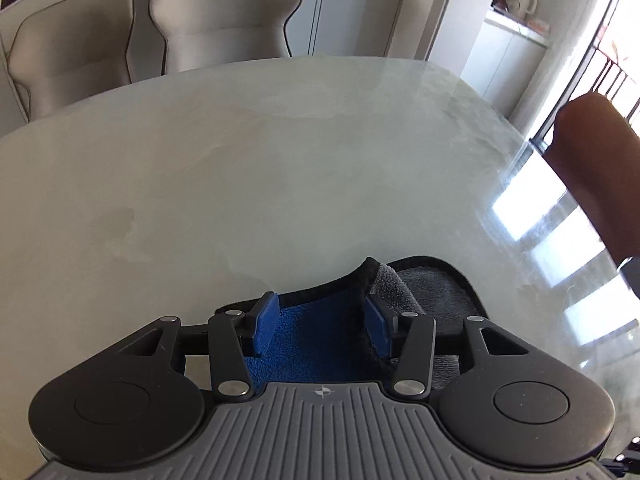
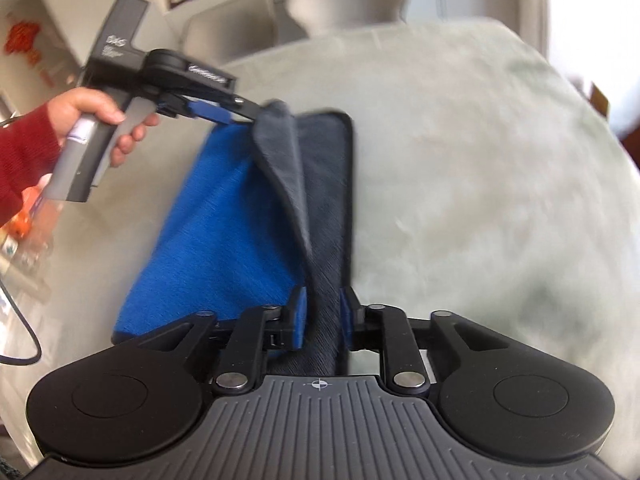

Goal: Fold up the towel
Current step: 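Lay the folded flap down with the left gripper and release both grippers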

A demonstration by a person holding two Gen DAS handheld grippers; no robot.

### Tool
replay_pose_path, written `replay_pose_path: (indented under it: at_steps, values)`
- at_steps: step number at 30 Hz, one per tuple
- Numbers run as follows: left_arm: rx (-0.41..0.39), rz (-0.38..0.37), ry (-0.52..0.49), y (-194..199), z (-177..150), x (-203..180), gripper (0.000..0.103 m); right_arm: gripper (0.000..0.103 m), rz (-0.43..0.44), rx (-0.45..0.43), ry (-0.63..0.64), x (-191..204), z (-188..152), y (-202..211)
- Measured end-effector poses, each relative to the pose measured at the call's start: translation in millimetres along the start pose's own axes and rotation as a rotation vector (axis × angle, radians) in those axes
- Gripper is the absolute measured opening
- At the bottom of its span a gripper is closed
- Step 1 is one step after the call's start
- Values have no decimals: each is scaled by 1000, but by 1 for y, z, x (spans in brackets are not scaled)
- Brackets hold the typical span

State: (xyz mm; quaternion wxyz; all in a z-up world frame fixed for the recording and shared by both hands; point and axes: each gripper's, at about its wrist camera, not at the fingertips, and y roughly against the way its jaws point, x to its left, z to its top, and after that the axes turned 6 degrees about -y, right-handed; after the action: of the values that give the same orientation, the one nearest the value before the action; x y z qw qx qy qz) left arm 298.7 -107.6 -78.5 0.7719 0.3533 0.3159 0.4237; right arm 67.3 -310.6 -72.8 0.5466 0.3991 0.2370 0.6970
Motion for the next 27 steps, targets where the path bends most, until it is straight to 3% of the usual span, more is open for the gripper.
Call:
replay_pose_path:
  at_steps: [4, 9, 13, 18, 23, 25, 27]
  values:
    - [-34, -27, 18, 8, -1, -5, 53, 24, 104, -20, 114, 21, 21, -29]
    - [42, -38, 50, -4, -19, 5, 53, 24, 175, 12, 170, 30, 44, -77]
    - [46, -50, 65, -6, -33, 15, 53, 24, 121, -18, 151, 20, 60, -97]
    - [47, 55, 12, 2, -36, 22, 53, 29, -66, -120, -41, -20, 77, -93]
    - [47, 84, 17, 4, -42, 31, 53, 30, -9, -114, 17, -16, 78, -89]
    - [44, 88, 16, 4, -43, 31, 53, 35, 29, -108, 40, -10, 77, -89]
    - [44, 94, 3, 5, -44, 31, 53, 36, 48, -69, 50, -5, 77, -95]
